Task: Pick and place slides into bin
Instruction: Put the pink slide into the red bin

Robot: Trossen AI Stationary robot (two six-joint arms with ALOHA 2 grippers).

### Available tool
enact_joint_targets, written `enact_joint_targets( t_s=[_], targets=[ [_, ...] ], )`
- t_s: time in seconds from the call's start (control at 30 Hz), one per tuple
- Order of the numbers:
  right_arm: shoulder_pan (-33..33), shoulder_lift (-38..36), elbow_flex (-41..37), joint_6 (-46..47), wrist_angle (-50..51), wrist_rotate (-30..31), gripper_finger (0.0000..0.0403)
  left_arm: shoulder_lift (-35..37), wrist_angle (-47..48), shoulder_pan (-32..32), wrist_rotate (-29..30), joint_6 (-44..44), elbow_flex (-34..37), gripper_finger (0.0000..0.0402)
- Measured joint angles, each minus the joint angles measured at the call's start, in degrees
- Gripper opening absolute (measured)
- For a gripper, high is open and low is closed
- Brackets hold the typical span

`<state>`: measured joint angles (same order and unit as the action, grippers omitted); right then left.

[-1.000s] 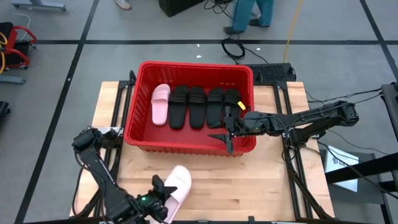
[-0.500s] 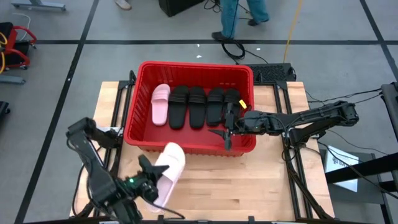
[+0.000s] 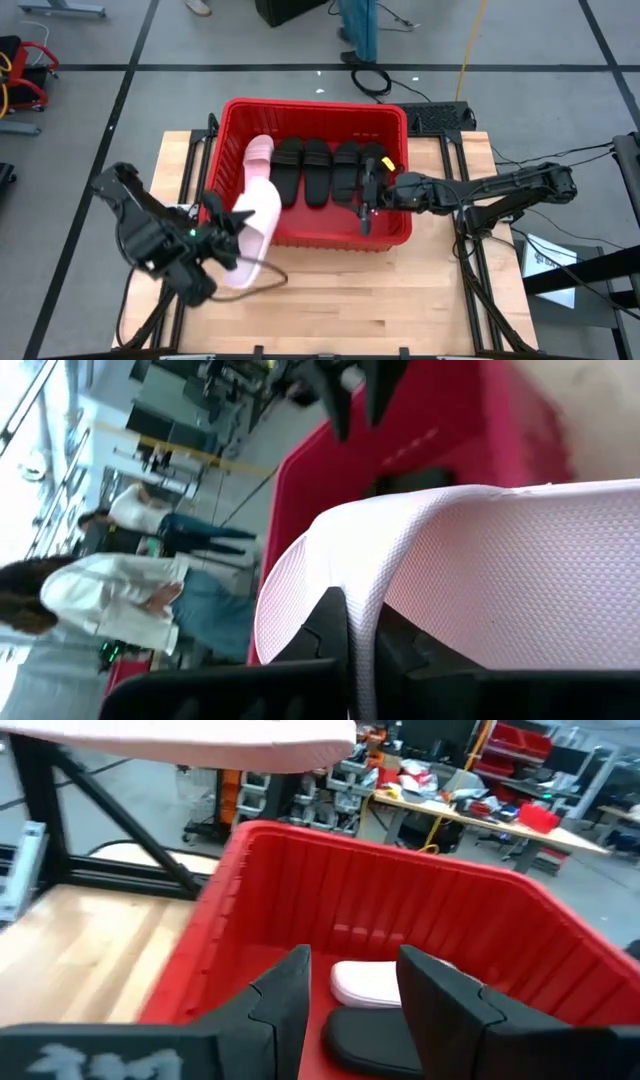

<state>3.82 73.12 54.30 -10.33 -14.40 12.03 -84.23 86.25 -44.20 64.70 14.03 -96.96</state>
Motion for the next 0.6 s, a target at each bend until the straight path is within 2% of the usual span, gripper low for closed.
enact_joint_targets(
  t_s=[0.2,0.3,0.47,0.6],
  targets=[
    [-4.0,0.0,0.0,-1.6,-1.2,-0.1,0.0139,7.8,-1.5,5.9,-0.2,-2.8,7.3,0.0003],
    [-6.5,0.0,0.0,-2.3,-1.2,-0.1,0.0139,12.3,-6.0,9.0,-0.9,-6.7,12.3,0.0005],
    [-10.6,0.0,0.0,-2.4,-2.0,-0.2,0.0139,20.8,-21.3,16.0,-5.9,-22.5,21.6,0.0003],
    [-13.0,0.0,0.0,-2.4,-2.1,-0.2,0.0139,27.1,-32.0,23.9,-11.7,-33.5,27.7,0.0007]
  ],
)
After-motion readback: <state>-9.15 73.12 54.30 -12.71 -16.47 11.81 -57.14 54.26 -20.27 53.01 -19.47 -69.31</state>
